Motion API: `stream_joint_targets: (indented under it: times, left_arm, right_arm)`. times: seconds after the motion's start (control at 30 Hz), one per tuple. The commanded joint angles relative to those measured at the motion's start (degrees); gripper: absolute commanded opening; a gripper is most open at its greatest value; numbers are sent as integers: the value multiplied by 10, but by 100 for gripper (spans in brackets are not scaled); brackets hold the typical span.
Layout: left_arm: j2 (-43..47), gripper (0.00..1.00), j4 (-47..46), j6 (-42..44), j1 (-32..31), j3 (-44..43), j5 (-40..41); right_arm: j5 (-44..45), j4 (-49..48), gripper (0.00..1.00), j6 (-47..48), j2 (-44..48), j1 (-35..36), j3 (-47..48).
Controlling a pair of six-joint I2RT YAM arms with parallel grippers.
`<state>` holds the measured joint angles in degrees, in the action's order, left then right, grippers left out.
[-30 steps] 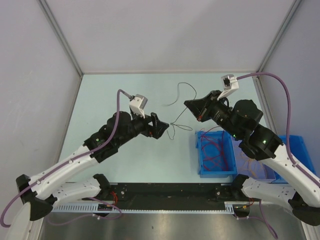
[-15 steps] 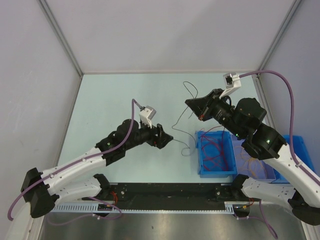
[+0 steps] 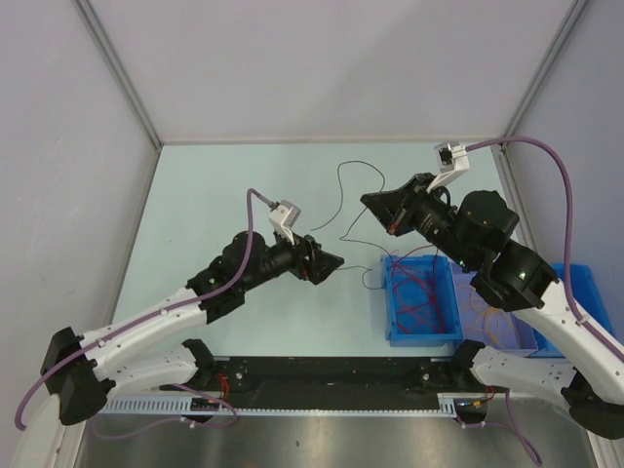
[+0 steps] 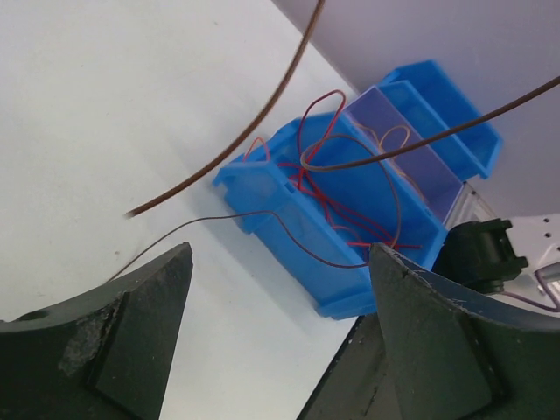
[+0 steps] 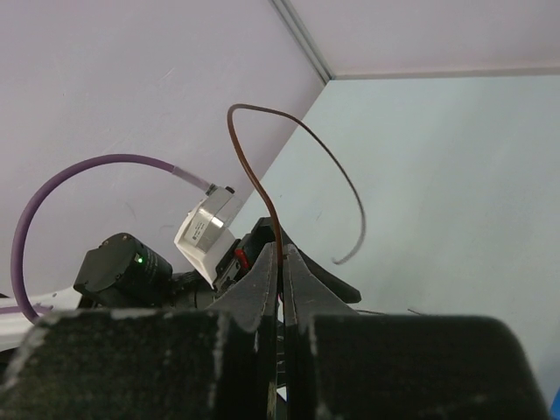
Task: Untangle the cables
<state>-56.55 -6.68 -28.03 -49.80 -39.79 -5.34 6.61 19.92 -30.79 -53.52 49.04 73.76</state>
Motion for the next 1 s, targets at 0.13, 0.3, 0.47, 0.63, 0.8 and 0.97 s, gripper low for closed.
stream_joint_targets:
  times: [0.13, 0.3, 0.47, 0.63, 0.8, 0.97]
  left_arm:
    - [-22, 80, -83, -17, 1, -21, -20]
    - [-57, 79, -93, -3, 0, -54, -24]
    - [-77, 74, -101, 7, -1, -77, -20]
    - [-93, 53, -91, 25, -2, -113, -12]
    - [-95, 2, -89, 29, -2, -128, -13]
    - [-80, 0, -85, 29, -4, -122, -8]
  right_arm:
    - [-1, -5, 0, -2, -2, 0, 27]
    - [-4, 1, 0, -10, -2, 0, 28]
    - [-3, 8, 0, -13, 2, 1, 28]
    - [0, 18, 0, -15, 0, 0, 27]
    - [9, 25, 0, -11, 3, 0, 27]
    - [18, 31, 0, -10, 5, 0, 27]
